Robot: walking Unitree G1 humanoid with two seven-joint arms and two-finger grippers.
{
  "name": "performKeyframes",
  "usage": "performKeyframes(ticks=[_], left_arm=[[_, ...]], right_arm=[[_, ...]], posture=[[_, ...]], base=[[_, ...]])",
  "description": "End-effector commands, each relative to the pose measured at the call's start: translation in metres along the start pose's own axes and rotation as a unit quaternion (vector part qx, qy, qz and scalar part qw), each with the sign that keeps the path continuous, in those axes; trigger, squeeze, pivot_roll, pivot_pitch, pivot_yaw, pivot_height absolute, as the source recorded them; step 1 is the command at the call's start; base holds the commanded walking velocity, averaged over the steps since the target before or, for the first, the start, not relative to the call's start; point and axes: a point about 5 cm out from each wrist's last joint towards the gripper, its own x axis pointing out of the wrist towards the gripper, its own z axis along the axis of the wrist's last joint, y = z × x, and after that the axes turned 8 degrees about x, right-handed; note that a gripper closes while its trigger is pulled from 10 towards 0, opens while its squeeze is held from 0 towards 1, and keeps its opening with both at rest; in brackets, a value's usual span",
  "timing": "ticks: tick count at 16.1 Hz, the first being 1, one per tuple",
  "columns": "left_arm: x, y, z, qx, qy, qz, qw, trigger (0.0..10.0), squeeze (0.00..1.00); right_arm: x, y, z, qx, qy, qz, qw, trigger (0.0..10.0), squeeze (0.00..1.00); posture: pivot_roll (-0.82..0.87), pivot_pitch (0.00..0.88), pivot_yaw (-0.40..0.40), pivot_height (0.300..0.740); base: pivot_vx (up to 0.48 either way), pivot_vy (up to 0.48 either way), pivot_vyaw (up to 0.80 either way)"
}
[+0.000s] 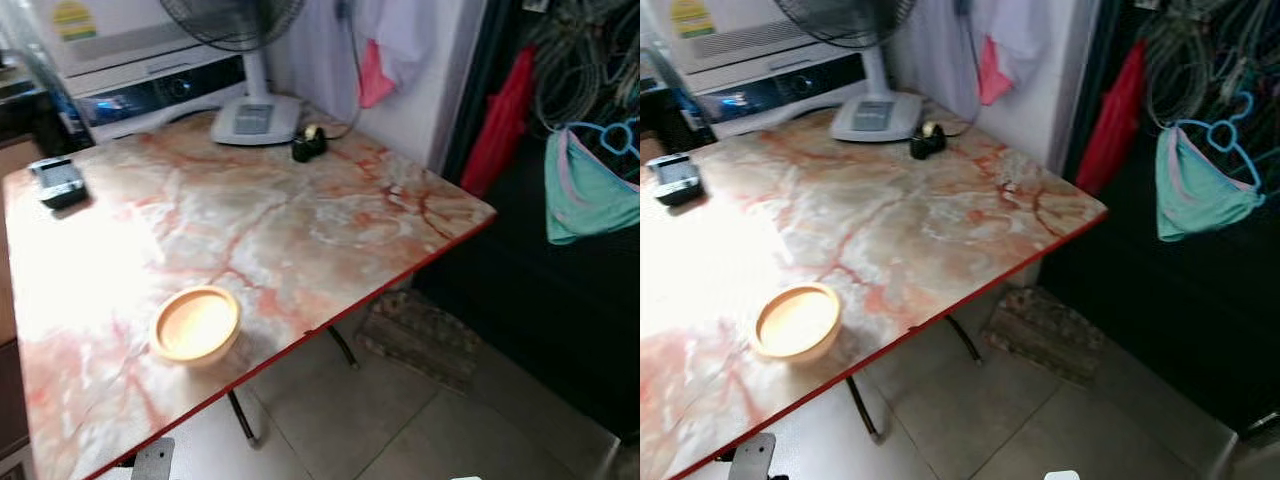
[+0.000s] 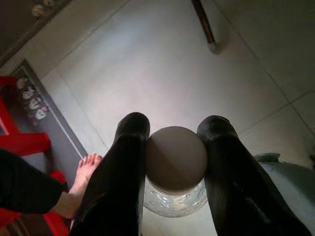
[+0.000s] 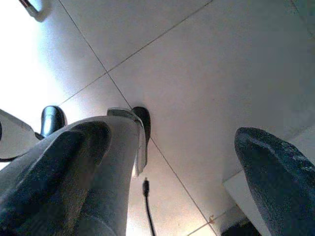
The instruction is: Restocking fridge
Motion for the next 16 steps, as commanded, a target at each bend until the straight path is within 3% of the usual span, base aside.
performKeyframes(ticks=[1, 2, 6, 14, 16], left_arm=[[-0.002, 0.001, -0.011, -0.003, 0.019, -0.004, 1.0, 10.0, 0.0], [-0.005, -0.006, -0.023, -0.014, 0.032, -0.005, 0.999, 10.0, 0.0], [-0.011, -0.01, -0.045, -0.014, 0.061, -0.011, 0.998, 10.0, 0.0], [-0.013, -0.008, -0.054, 0.005, 0.076, -0.012, 0.997, 10.0, 0.0], [-0.013, -0.009, -0.055, 0.031, 0.08, -0.013, 0.996, 10.0, 0.0]], right_arm=[[-0.002, -0.002, -0.012, -0.009, 0.026, -0.001, 1.0, 10.0, 0.0], [-0.002, -0.003, -0.012, -0.016, 0.027, -0.001, 1.0, 10.0, 0.0], [-0.002, -0.005, -0.012, -0.028, 0.029, -0.002, 0.999, 10.0, 0.0], [-0.002, -0.003, -0.012, -0.033, 0.033, 0.001, 0.999, 10.0, 0.0], [-0.002, -0.003, -0.012, -0.033, 0.034, 0.001, 0.999, 10.0, 0.0]], posture=[[0.0, 0.0, 0.063, 0.74], [0.0, 0.0, 0.057, 0.74], [0.01, 0.0, 0.046, 0.74], [0.01, 0.0, 0.049, 0.74], [0.01, 0.0, 0.051, 0.74]], base=[[0.0, 0.0, -0.8], [0.0, 0.0, -0.8], [0.0, 0.0, -0.8], [0.0, 0.0, -0.8], [0.0, -0.189, -0.8]])
